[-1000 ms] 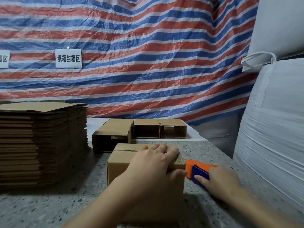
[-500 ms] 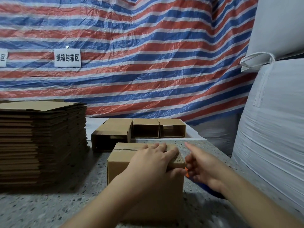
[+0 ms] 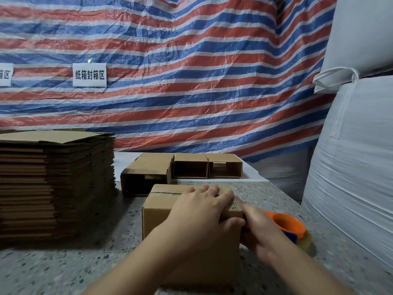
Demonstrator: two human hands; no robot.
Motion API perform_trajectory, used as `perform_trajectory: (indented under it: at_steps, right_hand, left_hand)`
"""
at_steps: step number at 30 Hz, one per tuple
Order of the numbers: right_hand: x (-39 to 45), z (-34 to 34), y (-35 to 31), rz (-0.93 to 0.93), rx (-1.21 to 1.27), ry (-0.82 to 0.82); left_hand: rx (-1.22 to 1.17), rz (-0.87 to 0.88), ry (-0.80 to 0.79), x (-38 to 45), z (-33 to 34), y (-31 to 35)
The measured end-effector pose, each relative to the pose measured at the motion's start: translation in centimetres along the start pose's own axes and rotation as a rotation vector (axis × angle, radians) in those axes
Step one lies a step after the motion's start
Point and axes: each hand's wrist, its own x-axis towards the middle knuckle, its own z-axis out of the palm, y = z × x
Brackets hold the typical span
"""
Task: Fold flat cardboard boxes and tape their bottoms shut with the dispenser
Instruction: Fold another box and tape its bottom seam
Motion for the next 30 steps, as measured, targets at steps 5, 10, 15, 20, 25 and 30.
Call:
perform_trajectory:
  at_steps: [5,10,15,20,25,30]
  right_hand:
    - [-0.1,0.2,0.4,0.086,0.059,0.020]
    - [-0.1,0.0,1.1,-0.038,0.009,0.071]
    - [-1.6,0.5,1.8,-0.468,-0.031,0.168]
    - [-2.4,0.7,3.2,-0.543,-0.071,0.177]
    - [-2.7,1.1,4.9,-0.463,-0.085,0.132]
    - [-1.5,0.2,4.2,-0.482,-0.025,0.142]
  left_hand:
    - [0.015,-0.006,0.017,-0.2,-0.1,0.1]
    - [0.007,-0.013,0.006,-0.3,-0.2,0.2]
    - [0.008,0.001,0.027,-0.3,-0.2,0.2]
    - [0.013,-0.003,0.041,-0.3,0.0,0.0]
    - [0.006,-0.006,0.056,-0.4,0.2,0.2]
    - [0.019,0.004,0.081,-0.4,0.4,0.0]
